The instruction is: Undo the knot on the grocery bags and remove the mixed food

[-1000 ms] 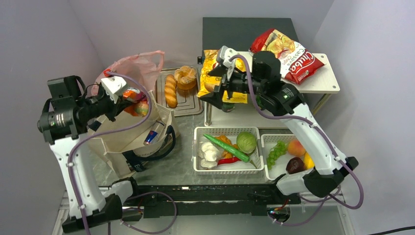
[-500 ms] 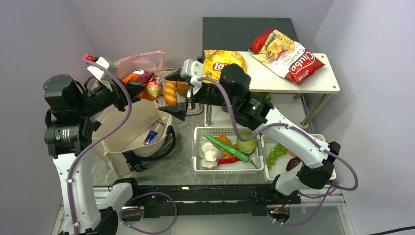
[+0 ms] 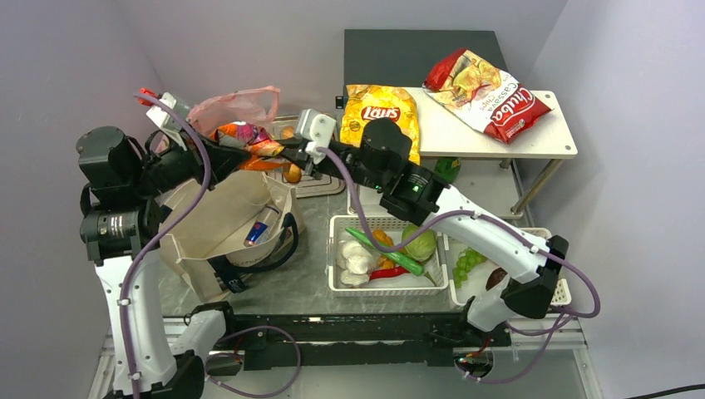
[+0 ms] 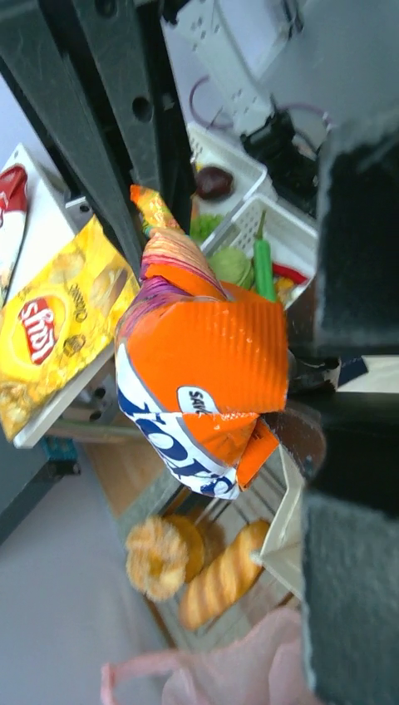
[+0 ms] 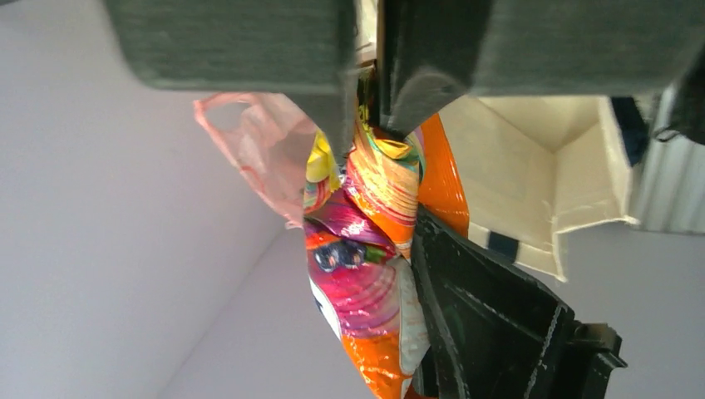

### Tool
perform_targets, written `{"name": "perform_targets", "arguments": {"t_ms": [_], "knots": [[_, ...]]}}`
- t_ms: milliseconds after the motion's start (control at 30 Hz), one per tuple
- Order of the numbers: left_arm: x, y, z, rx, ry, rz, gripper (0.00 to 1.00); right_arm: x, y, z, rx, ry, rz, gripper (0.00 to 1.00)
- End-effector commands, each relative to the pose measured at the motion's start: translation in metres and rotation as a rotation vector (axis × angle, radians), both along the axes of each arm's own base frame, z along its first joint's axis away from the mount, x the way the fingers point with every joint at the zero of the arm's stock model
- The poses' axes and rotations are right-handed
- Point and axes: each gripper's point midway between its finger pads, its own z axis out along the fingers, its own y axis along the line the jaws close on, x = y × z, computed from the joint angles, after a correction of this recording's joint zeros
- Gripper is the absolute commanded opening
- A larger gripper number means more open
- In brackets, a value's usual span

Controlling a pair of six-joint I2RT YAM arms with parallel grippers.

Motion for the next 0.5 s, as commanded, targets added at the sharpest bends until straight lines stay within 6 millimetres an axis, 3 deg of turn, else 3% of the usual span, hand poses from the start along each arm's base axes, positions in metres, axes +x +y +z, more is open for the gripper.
{"name": "perform_targets", "arguments": {"t_ms": [0, 67, 233, 333, 467], "knots": [[-0.015, 0.007, 0.003, -0.066, 0.07, -0.059, 0.2, 0.002, -0.066, 0.071, 0.208, -0.085, -0.051, 0.0], [-0.01, 0.018, 0.002, -0.095, 0.09, -0.054, 0.33, 0.0, -0.087, 0.083, 0.221, -0.057, -0.036, 0.0], [0.003, 0.032, 0.0, -0.065, 0.06, 0.014, 0.83, 0.009, -0.134, 0.116, 0.256, -0.048, -0.113, 0.0], [0.008, 0.038, -0.002, -0.032, 0.038, 0.046, 0.92, 0.022, -0.162, 0.144, 0.287, -0.101, -0.241, 0.0], [0.013, 0.044, -0.007, 0.014, 0.032, 0.076, 0.94, 0.05, -0.208, 0.163, 0.232, -0.215, -0.517, 0.0]]}}
